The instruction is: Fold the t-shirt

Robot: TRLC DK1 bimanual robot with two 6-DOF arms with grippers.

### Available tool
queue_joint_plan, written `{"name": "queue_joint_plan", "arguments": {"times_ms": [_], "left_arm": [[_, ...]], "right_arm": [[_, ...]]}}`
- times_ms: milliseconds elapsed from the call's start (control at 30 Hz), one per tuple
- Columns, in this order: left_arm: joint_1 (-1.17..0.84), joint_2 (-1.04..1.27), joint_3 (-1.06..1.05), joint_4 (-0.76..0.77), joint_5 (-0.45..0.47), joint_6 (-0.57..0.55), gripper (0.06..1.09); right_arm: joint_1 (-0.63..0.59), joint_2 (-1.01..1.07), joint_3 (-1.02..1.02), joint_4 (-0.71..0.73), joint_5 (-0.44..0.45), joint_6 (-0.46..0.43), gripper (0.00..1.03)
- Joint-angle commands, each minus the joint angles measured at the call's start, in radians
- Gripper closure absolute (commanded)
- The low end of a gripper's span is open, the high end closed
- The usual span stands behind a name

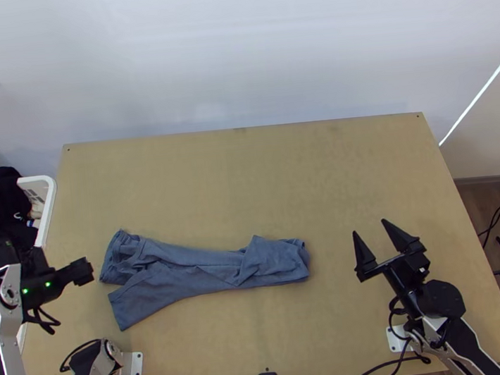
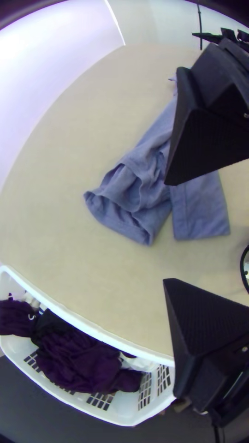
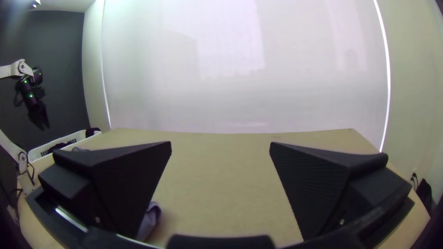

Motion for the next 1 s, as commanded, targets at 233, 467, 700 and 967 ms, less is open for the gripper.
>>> {"name": "queue_joint_plan", "arguments": {"times_ms": [233,467,700,967], "left_arm": [[0.072,-0.025,0.014,-0.022,0.000,-0.053,0.11],[0.068,-0.022,-0.009,-0.001,0.002,-0.053,0.11],[0.061,-0.023,-0.059,0.042,0.002,-0.056,0.11],[0.026,-0.020,-0.096,0.113,0.002,-0.107,0.11]], "right_arm": [[0.017,-0.001,0.000,0.000,-0.002,0.007,0.04],[0.026,0.022,0.002,-0.009,-0.016,-0.093,0.04],[0.056,0.136,0.138,-0.006,-0.042,-0.185,0.04],[0.206,0.688,0.605,-0.260,-0.106,-0.165,0.04]]}}
